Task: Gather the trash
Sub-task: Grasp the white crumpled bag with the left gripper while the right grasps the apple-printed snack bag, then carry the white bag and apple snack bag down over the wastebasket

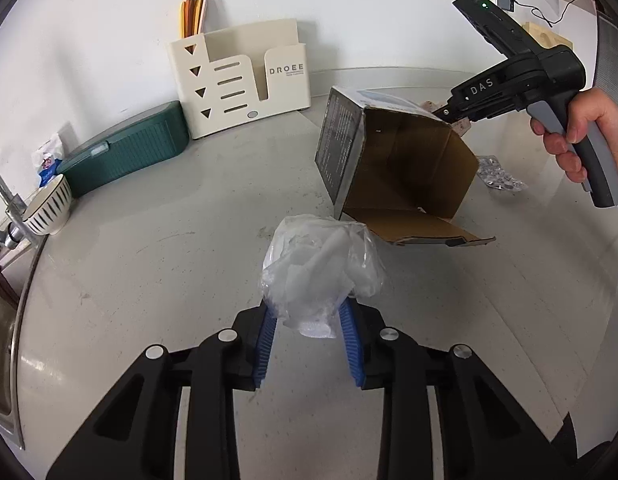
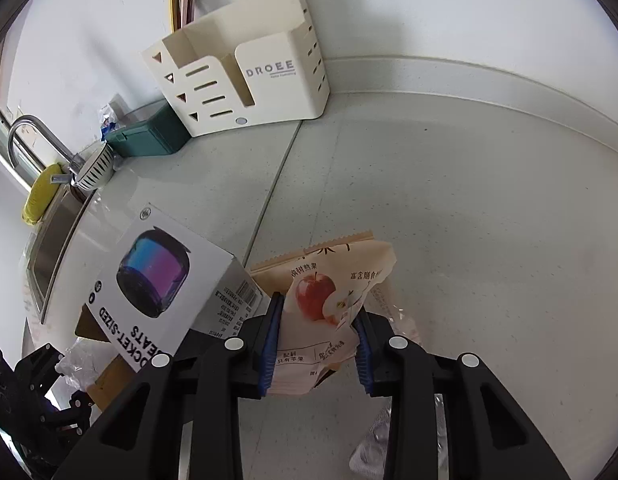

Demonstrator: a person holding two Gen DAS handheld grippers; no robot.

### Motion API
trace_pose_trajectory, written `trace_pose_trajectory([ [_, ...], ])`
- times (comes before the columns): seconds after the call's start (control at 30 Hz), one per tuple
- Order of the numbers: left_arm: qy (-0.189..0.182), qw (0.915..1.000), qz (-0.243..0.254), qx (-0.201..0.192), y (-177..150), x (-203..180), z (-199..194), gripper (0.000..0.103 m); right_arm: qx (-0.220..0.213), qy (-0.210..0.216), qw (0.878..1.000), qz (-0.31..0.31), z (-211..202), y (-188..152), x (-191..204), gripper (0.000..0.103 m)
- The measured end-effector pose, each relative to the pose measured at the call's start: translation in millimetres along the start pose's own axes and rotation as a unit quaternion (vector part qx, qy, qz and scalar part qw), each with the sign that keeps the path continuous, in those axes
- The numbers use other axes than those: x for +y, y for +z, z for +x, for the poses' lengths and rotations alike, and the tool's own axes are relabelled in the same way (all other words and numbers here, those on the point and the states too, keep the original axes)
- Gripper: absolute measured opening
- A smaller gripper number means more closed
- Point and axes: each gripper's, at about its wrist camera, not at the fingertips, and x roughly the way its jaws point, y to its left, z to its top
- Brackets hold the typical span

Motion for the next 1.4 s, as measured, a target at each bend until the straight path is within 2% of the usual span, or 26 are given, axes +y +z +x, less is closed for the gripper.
trace_pose_trajectory([
  [0.27, 0.011, 0.9998, -0.007, -0.012, -18.7, -1.6, -43.2, 0.031, -0.023, -0.006, 1.000, 0.001, -44.3, -30.6, 10.7, 0.036],
  [0.63, 0.001, 0.9988, -0.027, -0.041, -50.2, -13.1, -103.0, 0.031, -0.078, 0.001, 0.997, -0.006, -126.8, -73.3, 34.6, 0.036],
  [0.73, -0.004, 0.9983, -0.031, -0.049, -58.3, -23.2, -119.0, 0.031, -0.081, 0.006, 0.997, -0.005, -144.4, -90.1, 41.7, 0.036],
  [1.1, -0.029, 0.9972, -0.014, -0.067, -98.7, -78.4, -172.9, 0.031, -0.090, 0.024, 0.995, -0.016, -202.2, -184.4, 70.9, 0.036],
  [1.4, -0.068, 0.9959, 0.002, -0.060, -137.0, -113.0, -193.0, 0.031, -0.092, 0.037, 0.995, -0.015, -225.3, -270.4, 84.0, 0.037],
])
